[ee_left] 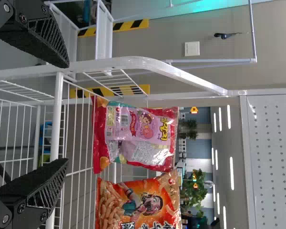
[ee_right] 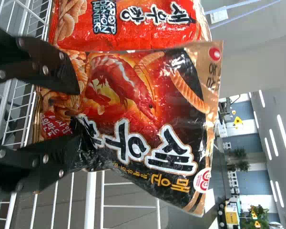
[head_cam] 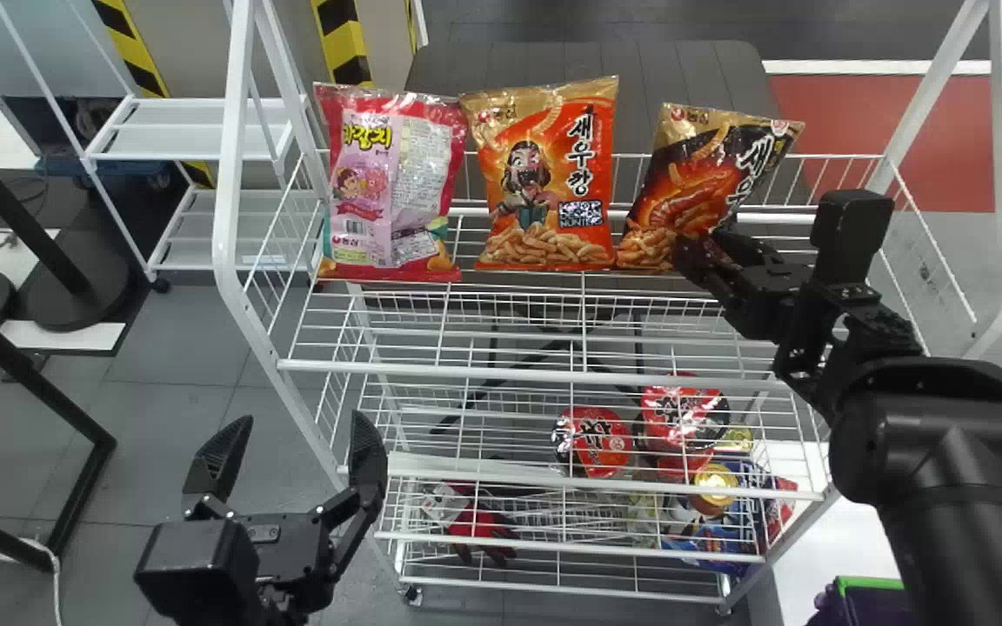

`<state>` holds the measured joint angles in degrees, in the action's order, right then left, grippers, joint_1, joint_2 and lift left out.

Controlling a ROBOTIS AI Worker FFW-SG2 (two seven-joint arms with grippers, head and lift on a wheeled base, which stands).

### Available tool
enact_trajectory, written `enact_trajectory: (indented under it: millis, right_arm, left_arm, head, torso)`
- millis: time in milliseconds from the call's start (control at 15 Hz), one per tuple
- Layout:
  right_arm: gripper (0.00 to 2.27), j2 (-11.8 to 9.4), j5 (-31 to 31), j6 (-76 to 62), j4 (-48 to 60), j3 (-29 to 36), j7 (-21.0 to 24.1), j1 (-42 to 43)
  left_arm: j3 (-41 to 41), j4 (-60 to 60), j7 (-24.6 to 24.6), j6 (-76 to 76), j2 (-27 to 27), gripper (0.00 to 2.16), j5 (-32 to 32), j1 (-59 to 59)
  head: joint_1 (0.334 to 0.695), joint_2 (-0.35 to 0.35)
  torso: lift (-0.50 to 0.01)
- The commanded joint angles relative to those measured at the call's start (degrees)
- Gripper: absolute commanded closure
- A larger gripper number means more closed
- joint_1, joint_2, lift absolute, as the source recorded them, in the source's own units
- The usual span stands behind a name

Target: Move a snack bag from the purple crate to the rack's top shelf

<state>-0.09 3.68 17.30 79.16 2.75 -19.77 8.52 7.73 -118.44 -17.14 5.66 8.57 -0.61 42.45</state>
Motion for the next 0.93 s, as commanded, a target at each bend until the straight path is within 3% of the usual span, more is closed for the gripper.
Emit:
enact_trajectory:
  millis: [0, 333, 600, 867]
  right_arm:
    - [0.48, 0.14, -0.07, -0.64, -0.23, 0.06, 0.00, 0.00]
    - [0.48, 0.14, -0.16, -1.87, -0.23, 0.15, 0.00, -0.09]
    - [0.08, 0.14, -0.95, -3.45, -0.14, -0.03, 0.00, -0.53]
    - [0.02, 0.14, -2.54, -8.37, 0.74, -1.26, 0.00, -1.93]
  left_arm:
    - [0.00, 0.05, 0.00, 0.00, -0.04, 0.12, 0.00, -0.09]
    - [0.09, 0.14, 0.00, -0.18, -0.04, 0.12, 0.09, -0.18]
    - [0.09, 0.40, 0.00, -0.18, -0.04, 0.12, 0.00, -0.26]
    - [0.00, 0.66, 0.00, -0.35, -0.04, 0.12, 0.00, -0.53]
  head:
    - [0.695, 0.059]
    - [0.695, 0.057]
    - [0.695, 0.055]
    - [0.695, 0.058]
  torso:
    - [0.001]
    - [0.001]
    - [0.001]
    - [0.001]
